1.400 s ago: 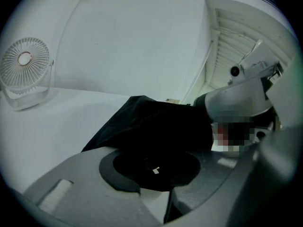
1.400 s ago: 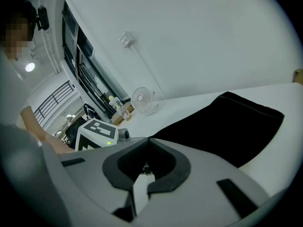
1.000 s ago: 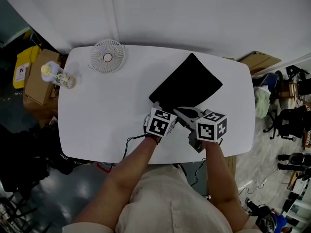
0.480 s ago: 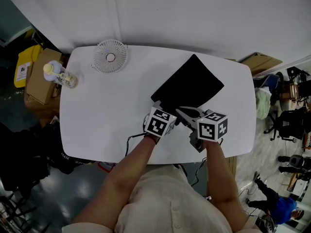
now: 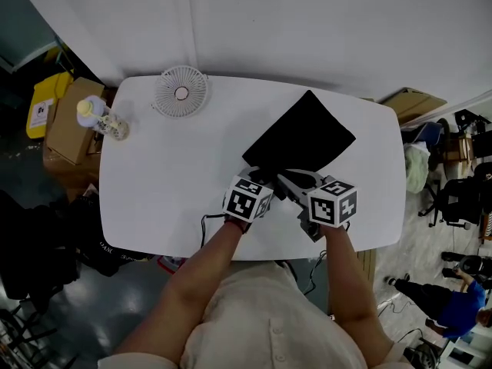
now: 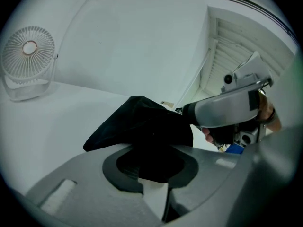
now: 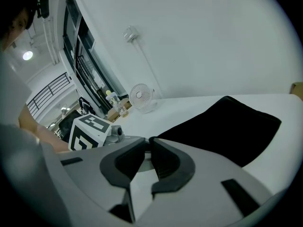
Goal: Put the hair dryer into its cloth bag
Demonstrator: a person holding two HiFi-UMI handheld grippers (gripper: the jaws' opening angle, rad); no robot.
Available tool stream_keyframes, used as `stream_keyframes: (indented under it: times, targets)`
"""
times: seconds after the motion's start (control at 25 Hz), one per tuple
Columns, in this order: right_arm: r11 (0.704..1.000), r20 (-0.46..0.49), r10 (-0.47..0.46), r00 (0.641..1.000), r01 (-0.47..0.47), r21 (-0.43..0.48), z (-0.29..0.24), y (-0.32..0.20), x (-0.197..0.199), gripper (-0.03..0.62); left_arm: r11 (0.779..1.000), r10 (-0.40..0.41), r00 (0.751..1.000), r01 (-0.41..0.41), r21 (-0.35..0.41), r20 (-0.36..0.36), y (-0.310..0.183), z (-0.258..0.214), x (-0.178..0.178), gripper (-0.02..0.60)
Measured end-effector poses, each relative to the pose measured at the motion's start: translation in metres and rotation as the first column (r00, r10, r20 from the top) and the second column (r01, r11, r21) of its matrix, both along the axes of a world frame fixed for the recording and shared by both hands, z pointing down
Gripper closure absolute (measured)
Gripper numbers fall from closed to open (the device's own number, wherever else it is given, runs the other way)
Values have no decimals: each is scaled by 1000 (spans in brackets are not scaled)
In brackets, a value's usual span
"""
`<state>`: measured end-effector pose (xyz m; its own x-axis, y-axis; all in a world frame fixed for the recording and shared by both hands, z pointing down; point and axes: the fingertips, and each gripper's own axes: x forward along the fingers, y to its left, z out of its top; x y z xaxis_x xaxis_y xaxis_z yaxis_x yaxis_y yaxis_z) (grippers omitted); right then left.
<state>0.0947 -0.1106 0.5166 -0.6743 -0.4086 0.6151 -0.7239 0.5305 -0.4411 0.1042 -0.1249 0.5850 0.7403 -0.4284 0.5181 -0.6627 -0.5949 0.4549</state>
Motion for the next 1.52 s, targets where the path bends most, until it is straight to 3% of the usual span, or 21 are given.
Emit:
stream_keyframes:
  times: [0.08,0.48,1.2,1.52]
  targets:
    - [1000,2,-10,1000,10,6,-3,3,-4,503,1000,-6,1000,6,3,5,1,-2,-4,524]
    - [999,5,23,1000,-24,36,-12,25,0,500,1000,-6,1000,5,15,19,25,-13,-30,528]
    - [971,138,160,977,-181,158,-58,68,7,571,988,-6,984,33,151,-176,67,-110,-66,548]
    - [951,185,172,968,-212,223,-79,87,8,576,978,31,981,9,206,-191,92,-135,-69,555]
